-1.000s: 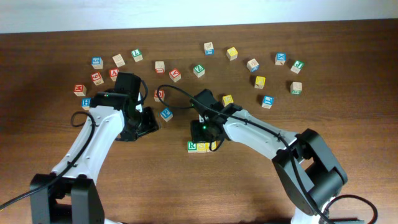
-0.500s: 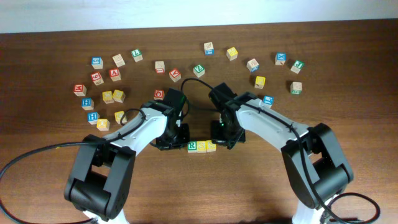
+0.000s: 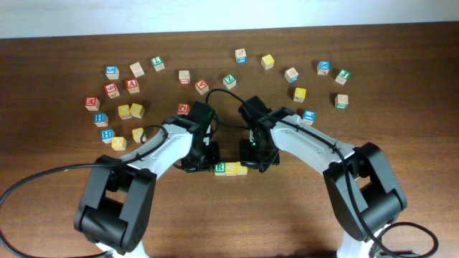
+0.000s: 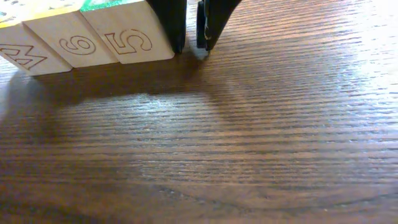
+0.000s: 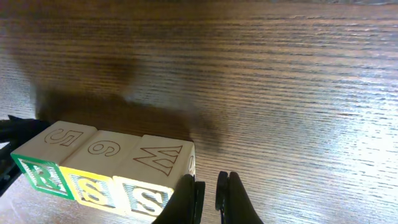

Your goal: Spell out RSS

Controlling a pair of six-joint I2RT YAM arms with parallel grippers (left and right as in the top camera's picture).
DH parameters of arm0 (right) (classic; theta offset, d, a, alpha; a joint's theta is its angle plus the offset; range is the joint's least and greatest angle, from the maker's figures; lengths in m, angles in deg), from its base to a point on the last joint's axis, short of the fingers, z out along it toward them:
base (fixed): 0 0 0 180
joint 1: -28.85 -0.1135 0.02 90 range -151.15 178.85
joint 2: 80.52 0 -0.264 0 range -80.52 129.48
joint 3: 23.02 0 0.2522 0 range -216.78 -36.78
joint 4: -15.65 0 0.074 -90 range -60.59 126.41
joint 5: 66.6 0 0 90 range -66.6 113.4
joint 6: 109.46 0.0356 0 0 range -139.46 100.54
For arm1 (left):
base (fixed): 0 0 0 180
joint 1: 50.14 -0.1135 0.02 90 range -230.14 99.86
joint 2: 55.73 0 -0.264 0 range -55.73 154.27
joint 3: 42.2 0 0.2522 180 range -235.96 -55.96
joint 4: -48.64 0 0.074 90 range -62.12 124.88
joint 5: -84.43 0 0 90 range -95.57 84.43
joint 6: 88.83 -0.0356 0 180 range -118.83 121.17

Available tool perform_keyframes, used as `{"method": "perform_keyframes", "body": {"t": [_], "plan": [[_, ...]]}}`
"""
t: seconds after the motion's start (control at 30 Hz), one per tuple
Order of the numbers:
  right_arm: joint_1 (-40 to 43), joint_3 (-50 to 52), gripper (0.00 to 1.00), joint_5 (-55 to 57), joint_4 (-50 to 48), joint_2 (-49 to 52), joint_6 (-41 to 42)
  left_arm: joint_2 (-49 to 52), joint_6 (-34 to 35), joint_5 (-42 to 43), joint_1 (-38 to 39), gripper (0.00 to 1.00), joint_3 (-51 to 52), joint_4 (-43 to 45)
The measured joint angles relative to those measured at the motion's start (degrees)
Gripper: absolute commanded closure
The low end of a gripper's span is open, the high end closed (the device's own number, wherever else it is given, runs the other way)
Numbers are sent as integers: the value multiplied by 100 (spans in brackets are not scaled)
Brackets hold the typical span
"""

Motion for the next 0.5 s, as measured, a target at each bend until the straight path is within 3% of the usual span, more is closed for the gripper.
{"method": "perform_keyframes", "body": {"t": [0.1,0.23,0.33,0.37,0.4,0.43,0.47,0.5], "plan": [[122,0,91,7,-4,0,-7,0,2,-149,0,93,0,-11],[566,0,91,28,74,0,-131,0,2,-271,0,99,-9,-232],[708,-310,64,61,726,-9,-275,46,20,-708,-199,92,-396,-1187],[778,-466,47,155,1086,-149,-260,46,20,-767,-337,82,-570,-1419],[831,-553,37,269,1351,-439,-297,44,20,-826,-522,60,-780,-1576],[850,-595,2,459,1770,-1034,-273,42,26,-870,-658,1,-931,-1812],[852,-605,2,573,2004,-1567,-313,2,24,-883,-802,1,-1051,-2009],[826,-640,2,763,2544,-2787,-295,-70,17,-909,-981,1,-1167,-2072]]}}
